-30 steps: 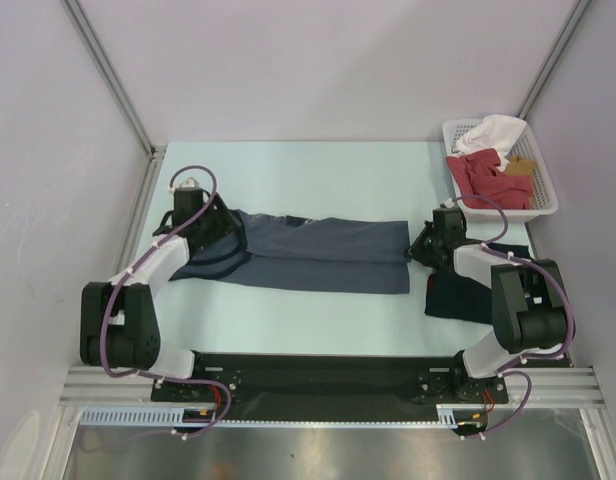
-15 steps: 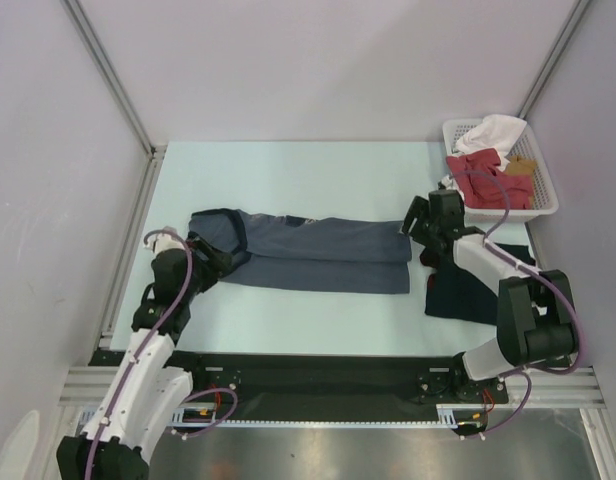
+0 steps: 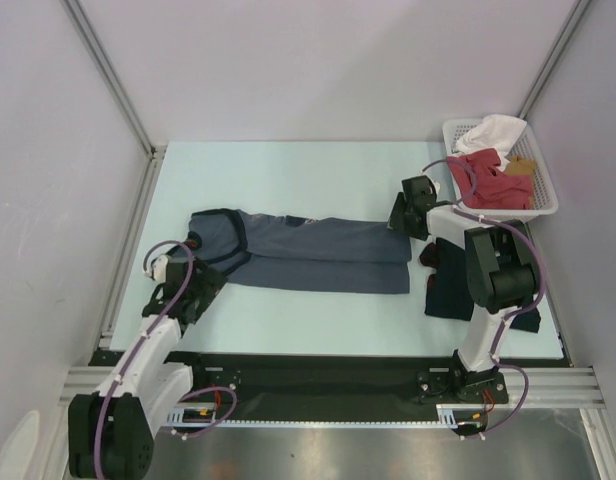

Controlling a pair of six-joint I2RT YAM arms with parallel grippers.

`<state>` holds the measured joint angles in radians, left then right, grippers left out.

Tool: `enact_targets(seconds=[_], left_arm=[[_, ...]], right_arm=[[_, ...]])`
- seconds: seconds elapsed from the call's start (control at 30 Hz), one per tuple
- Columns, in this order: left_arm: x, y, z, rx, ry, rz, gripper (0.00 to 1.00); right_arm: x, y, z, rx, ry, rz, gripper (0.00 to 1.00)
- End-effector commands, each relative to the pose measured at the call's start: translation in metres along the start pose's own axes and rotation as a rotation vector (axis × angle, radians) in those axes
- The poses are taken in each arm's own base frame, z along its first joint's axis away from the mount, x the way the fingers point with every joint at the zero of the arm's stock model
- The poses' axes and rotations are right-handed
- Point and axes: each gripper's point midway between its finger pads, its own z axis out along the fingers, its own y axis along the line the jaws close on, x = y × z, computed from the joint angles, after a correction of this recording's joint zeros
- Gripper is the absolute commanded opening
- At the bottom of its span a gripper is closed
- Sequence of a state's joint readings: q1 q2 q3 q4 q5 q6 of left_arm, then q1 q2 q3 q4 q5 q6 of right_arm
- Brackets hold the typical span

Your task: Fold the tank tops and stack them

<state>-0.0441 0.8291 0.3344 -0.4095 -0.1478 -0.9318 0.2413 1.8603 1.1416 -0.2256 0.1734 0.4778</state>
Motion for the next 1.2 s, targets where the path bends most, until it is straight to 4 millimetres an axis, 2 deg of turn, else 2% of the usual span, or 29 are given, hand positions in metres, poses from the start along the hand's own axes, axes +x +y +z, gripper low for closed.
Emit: enact_targets(seconds=[0.0,0.1,0.13,0.17,0.23,0.27,0.3,0.33,0.37,0.4,0.43,0.5,0.53,0.57,0.63,0.67,0.7,0.73,0.77,0.8,0.83,0.87,0.9,0.93,0.97,1.0,1.07,1.1,1.17], left_arm=[[-0.012,-0.008,0.013,0.018,-0.044,-0.069,1.0],[-0.026,-0.013,0.024,-0.004,-0.083,-0.099,1.0],[-0.04,-0.017,0.026,-0.009,-0.113,-0.127,1.0],[-0.046,-0.013,0.035,-0.039,-0.113,-0.145,0.99],[-0.064,-0.025,0.04,-0.033,-0.131,-0.162,0.99],[-0.067,-0.022,0.052,-0.064,-0.116,-0.174,0.98],[-0.067,-0.028,0.057,-0.05,-0.09,-0.182,0.98],[-0.079,-0.04,0.061,-0.027,-0.095,-0.192,0.96],[-0.076,-0.038,0.076,-0.05,-0.062,-0.199,0.95],[-0.078,-0.043,0.083,-0.046,-0.047,-0.202,0.94],[-0.089,-0.057,0.088,-0.03,-0.053,-0.208,0.93],[-0.083,-0.058,0.108,-0.058,-0.005,-0.219,0.93],[-0.088,-0.076,0.113,-0.009,0.018,-0.232,0.92],[-0.082,-0.08,0.126,-0.01,0.044,-0.233,0.9],[-0.084,-0.096,0.136,0.006,0.049,-0.228,0.89],[-0.086,-0.114,0.146,0.014,0.06,-0.207,0.89],[-0.087,-0.125,0.15,0.023,0.064,-0.194,0.89],[-0.102,-0.155,0.151,0.062,0.058,-0.176,0.89],[-0.089,-0.166,0.163,0.057,0.092,-0.147,0.89],[-0.084,-0.185,0.167,0.084,0.102,-0.118,0.86],[-0.098,-0.233,0.163,0.2,0.086,-0.083,0.82],[-0.069,-0.254,0.172,0.218,0.132,-0.029,0.79],[-0.06,-0.276,0.173,0.25,0.14,0.015,0.79],[-0.069,-0.322,0.163,0.334,0.122,0.048,0.79],[-0.035,-0.338,0.172,0.344,0.177,0.105,0.79],[-0.029,-0.351,0.172,0.356,0.186,0.133,0.8],[-0.024,-0.378,0.169,0.398,0.195,0.159,0.84],[-0.023,-0.383,0.167,0.421,0.21,0.168,0.86],[-0.037,-0.39,0.159,0.486,0.197,0.187,1.0]], right_arm=[[-0.004,0.004,0.001,0.01,0.0,0.005,0.64],[0.009,0.008,0.001,-0.016,0.027,0.008,0.56],[0.012,0.009,0.0,-0.019,0.032,0.009,0.51],[0.014,0.009,-0.003,-0.024,0.031,0.012,0.5],[0.032,0.005,-0.005,-0.021,0.058,0.01,0.5],[0.039,0.003,-0.007,-0.019,0.068,0.005,0.5],[0.05,-0.001,-0.012,-0.017,0.083,-0.004,0.5],[0.063,0.0,-0.017,-0.012,0.104,-0.027,0.5],[0.073,-0.001,-0.021,-0.005,0.122,-0.045,0.51],[0.078,-0.001,-0.029,0.001,0.122,-0.061,0.51],[0.096,-0.01,-0.034,0.026,0.153,-0.077,0.51],[0.124,-0.014,-0.049,0.059,0.188,-0.118,0.53],[0.13,-0.012,-0.06,0.043,0.187,-0.122,0.54],[0.155,-0.018,-0.07,0.052,0.239,-0.117,0.55],[0.171,-0.009,-0.091,0.001,0.259,-0.112,0.56],[0.197,-0.008,-0.104,0.006,0.302,-0.127,0.57],[0.208,-0.004,-0.113,-0.013,0.313,-0.141,0.58],[0.22,-0.001,-0.124,-0.023,0.327,-0.144,0.59],[0.232,0.007,-0.135,-0.045,0.336,-0.116,0.61],[0.258,0.02,-0.151,-0.104,0.382,-0.162,0.61],[0.272,0.034,-0.159,-0.162,0.402,-0.166,0.62],[0.286,0.04,-0.165,-0.18,0.434,-0.168,0.62],[0.306,0.052,-0.178,-0.223,0.489,-0.174,0.62],[0.311,0.063,-0.182,-0.26,0.501,-0.173,0.62],[0.315,0.065,-0.183,-0.256,0.507,-0.183,0.62],[0.31,0.076,-0.187,-0.274,0.485,-0.194,0.63],[0.299,0.072,-0.188,-0.235,0.445,-0.223,0.65],[0.286,0.073,-0.189,-0.234,0.395,-0.223,0.67],[0.264,0.077,-0.193,-0.243,0.342,-0.247,0.74]])
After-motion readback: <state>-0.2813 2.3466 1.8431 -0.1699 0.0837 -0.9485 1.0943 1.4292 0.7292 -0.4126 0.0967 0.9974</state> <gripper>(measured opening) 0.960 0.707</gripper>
